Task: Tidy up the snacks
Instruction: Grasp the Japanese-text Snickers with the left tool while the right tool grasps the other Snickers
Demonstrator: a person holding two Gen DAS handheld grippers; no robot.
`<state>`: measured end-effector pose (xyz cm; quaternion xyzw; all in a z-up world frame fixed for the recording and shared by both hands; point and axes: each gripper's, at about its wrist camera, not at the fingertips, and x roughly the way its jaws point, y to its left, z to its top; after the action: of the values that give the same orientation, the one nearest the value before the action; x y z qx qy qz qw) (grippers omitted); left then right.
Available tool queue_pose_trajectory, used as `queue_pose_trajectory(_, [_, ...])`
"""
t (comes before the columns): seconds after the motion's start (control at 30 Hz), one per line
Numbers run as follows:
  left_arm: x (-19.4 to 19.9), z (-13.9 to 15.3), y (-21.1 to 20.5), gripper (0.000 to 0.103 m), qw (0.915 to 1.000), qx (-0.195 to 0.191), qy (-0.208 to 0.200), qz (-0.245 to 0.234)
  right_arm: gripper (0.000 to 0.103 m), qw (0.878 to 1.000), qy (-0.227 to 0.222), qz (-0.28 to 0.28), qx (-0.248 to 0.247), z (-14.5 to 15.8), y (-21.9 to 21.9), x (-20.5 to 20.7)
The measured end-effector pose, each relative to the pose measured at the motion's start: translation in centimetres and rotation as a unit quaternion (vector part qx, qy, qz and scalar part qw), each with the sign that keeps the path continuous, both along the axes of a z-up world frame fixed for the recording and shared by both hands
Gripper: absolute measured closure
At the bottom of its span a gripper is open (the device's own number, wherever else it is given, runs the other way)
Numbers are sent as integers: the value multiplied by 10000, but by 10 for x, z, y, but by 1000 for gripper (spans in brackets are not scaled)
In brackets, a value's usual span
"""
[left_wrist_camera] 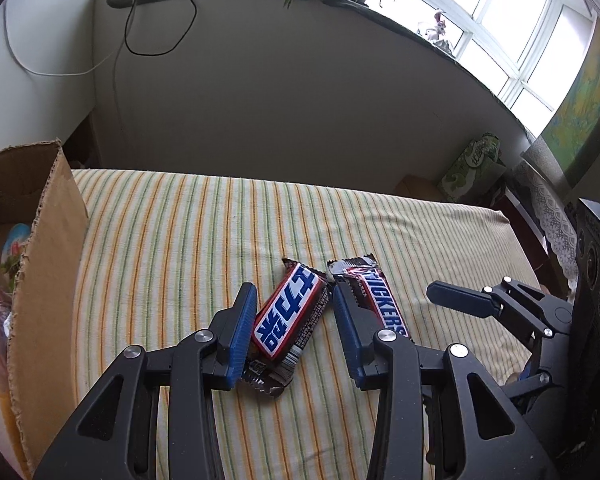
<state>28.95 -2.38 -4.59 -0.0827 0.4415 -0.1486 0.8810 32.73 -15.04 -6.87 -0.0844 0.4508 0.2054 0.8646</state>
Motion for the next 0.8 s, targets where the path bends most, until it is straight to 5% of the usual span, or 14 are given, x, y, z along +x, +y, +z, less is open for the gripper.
queue_pose_trajectory(0.2, [-8,-4,-20,68,9972,706,-142,-224,29,9998,-79,157,-135,0,3,-3])
queue_pose_trajectory(0.63, [-1,-9,-11,76,9937,1090,-209,143,35,9992,-192,205,-278,2,19,8])
queue_pose_trajectory(0.8, [-1,-10,-11,76,9933,1117,-228,174,55,9995,-62,178,-266,-7,23,18])
